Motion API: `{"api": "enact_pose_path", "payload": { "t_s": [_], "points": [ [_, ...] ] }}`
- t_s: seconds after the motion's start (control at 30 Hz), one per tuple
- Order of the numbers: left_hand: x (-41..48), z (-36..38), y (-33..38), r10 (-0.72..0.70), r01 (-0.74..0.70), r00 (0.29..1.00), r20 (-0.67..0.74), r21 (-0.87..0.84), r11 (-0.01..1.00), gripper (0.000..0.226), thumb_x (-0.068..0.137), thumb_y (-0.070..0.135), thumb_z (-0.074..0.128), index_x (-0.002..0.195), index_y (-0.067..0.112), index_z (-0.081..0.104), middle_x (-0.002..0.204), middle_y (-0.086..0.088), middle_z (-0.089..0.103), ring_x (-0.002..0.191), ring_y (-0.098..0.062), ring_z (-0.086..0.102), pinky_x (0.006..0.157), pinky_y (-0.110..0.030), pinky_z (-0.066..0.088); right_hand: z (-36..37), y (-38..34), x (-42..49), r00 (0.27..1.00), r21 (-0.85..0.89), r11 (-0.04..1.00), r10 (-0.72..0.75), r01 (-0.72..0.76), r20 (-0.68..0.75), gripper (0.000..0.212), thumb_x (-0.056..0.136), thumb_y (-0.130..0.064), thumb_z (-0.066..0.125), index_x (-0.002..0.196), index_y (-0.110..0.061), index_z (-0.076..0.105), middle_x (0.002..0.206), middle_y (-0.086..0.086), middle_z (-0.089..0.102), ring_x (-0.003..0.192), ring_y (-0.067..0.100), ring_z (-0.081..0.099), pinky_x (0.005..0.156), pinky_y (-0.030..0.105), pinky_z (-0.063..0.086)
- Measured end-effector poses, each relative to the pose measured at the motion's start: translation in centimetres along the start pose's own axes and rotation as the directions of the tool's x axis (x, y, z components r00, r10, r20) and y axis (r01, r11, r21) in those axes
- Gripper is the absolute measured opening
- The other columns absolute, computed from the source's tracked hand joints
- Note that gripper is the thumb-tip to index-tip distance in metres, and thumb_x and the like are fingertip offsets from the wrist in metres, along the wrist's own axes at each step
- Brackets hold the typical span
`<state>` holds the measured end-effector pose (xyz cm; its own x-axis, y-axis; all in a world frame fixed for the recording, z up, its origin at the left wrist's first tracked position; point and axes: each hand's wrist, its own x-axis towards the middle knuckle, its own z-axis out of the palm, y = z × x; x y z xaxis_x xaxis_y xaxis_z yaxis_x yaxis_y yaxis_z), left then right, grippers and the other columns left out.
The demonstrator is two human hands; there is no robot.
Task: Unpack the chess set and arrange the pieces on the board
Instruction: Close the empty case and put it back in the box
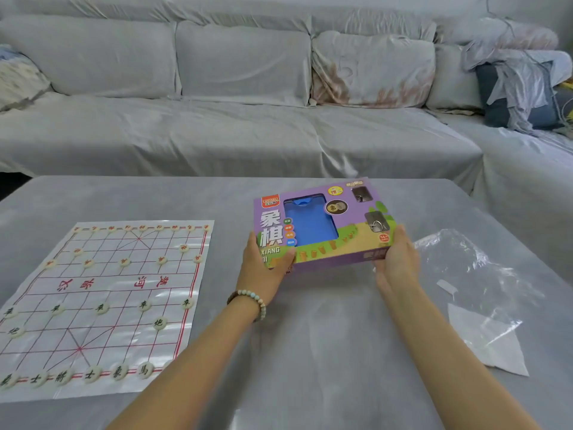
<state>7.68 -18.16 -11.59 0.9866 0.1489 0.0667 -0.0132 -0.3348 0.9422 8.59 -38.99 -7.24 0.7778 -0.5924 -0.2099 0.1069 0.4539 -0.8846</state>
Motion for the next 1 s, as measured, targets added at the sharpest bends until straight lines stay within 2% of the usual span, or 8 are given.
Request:
{"api": "enact_pose_path", "payload": {
  "t_s": [0.1, 0.17, 0.27, 0.37, 0.43, 0.53, 0.67, 1.0],
  "points": [
    [1.7, 0.2, -1.1, 0.027, -0.026, 1.000, -0.010, 0.086, 0.996, 0.061, 0.075, 0.045, 0.070, 0.122, 0.015, 0.046, 0.115, -0.003, 0.052, 0.106, -0.016, 0.052, 0.087, -0.027, 0.044, 1.4, 1.2, 1.4, 0.995, -0.091, 0.994, 0.073, -0.067, 0.064, 0.029, 0.098, -0.021, 0.043, 0.074, -0.018, 0.058, 0.063, -0.006, 0.061, 0.050, 0.005, 0.056, 0.051, 0.017, 0.046],
    [3.7, -0.4, -2.0, 0.039, -0.035, 0.999, -0.024, 0.157, 0.987, 0.063, 0.075, 0.048, 0.068, 0.122, 0.012, 0.046, 0.117, -0.008, 0.051, 0.112, -0.023, 0.048, 0.094, -0.030, 0.040, 2.1, 1.7, 2.6, 0.987, -0.399, 0.917, 0.054, 0.011, 0.152, 0.030, 0.096, -0.014, 0.041, 0.070, -0.016, 0.057, 0.063, -0.003, 0.058, 0.050, 0.006, 0.054, 0.044, 0.013, 0.040],
    [6.3, -0.9, -2.8, 0.033, -0.039, 0.999, 0.021, 0.376, 0.926, 0.081, 0.077, 0.057, 0.057, 0.137, 0.008, 0.034, 0.138, -0.014, 0.036, 0.128, -0.030, 0.032, 0.108, -0.037, 0.026, 2.9, 1.6, 5.0, 0.925, -0.743, 0.611, 0.048, 0.272, 0.377, 0.019, 0.093, -0.012, 0.046, 0.083, -0.014, 0.062, 0.084, 0.006, 0.060, 0.077, 0.018, 0.053, 0.058, 0.019, 0.039],
    [7.9, -0.3, -3.3, 0.054, -0.116, 0.987, 0.152, 0.437, 0.892, 0.085, 0.082, 0.051, 0.056, 0.146, 0.008, 0.021, 0.153, -0.015, 0.010, 0.140, -0.031, 0.018, 0.114, -0.035, 0.020, 3.4, 2.0, 6.6, 0.775, -0.713, 0.536, 0.160, 0.452, 0.612, 0.021, 0.094, -0.021, 0.053, 0.115, -0.017, 0.053, 0.110, 0.002, 0.055, 0.101, 0.017, 0.054, 0.073, 0.010, 0.044],
    [8.7, 0.8, -3.1, 0.047, -0.177, 0.964, 0.262, 0.498, 0.849, 0.079, 0.089, 0.044, 0.052, 0.149, 0.013, 0.013, 0.156, -0.010, -0.007, 0.142, -0.024, 0.015, 0.111, -0.028, 0.020, 3.3, 3.4, 8.0, 0.670, -0.702, 0.252, 0.211, 0.666, 0.712, 0.048, 0.093, -0.037, 0.052, 0.137, -0.018, 0.042, 0.135, 0.002, 0.043, 0.131, 0.019, 0.037, 0.104, 0.026, 0.035],
    [10.7, 3.8, -1.8, 0.055, -0.252, 0.942, 0.331, 0.588, 0.768, 0.073, 0.092, 0.046, 0.044, 0.149, 0.018, 0.007, 0.155, -0.006, -0.014, 0.140, -0.023, 0.022, 0.105, -0.029, 0.029, 2.1, 4.3, 10.8, 0.714, -0.699, -0.160, 0.243, 0.697, 0.656, 0.051, 0.096, -0.053, 0.032, 0.144, -0.037, 0.026, 0.153, -0.009, 0.017, 0.144, 0.018, 0.003, 0.116, 0.048, 0.004],
    [13.7, 9.3, 0.5, 0.076, -0.343, 0.907, 0.413, 0.623, 0.703, 0.071, 0.092, 0.049, 0.041, 0.149, 0.021, 0.010, 0.156, -0.005, -0.013, 0.137, -0.025, 0.030, 0.102, -0.033, 0.034, -0.7, 1.9, 15.9, 0.815, -0.779, -0.239, 0.193, 0.579, 0.546, 0.049, 0.096, -0.055, 0.022, 0.144, -0.048, 0.013, 0.158, -0.011, -0.001, 0.145, 0.020, -0.009, 0.115, 0.047, -0.004],
    [18.5, 21.5, 3.5, 0.148, -0.420, 0.877, 0.458, 0.578, 0.700, 0.069, 0.092, 0.049, 0.042, 0.148, 0.021, 0.014, 0.156, -0.005, -0.009, 0.138, -0.022, 0.027, 0.103, -0.034, 0.036, -6.0, -2.0, 26.6, 0.860, -0.812, -0.293, 0.089, 0.505, 0.503, 0.049, 0.096, -0.054, 0.025, 0.143, -0.051, 0.012, 0.158, -0.010, 0.000, 0.145, 0.021, -0.008, 0.115, 0.045, -0.006]
  ]
}}
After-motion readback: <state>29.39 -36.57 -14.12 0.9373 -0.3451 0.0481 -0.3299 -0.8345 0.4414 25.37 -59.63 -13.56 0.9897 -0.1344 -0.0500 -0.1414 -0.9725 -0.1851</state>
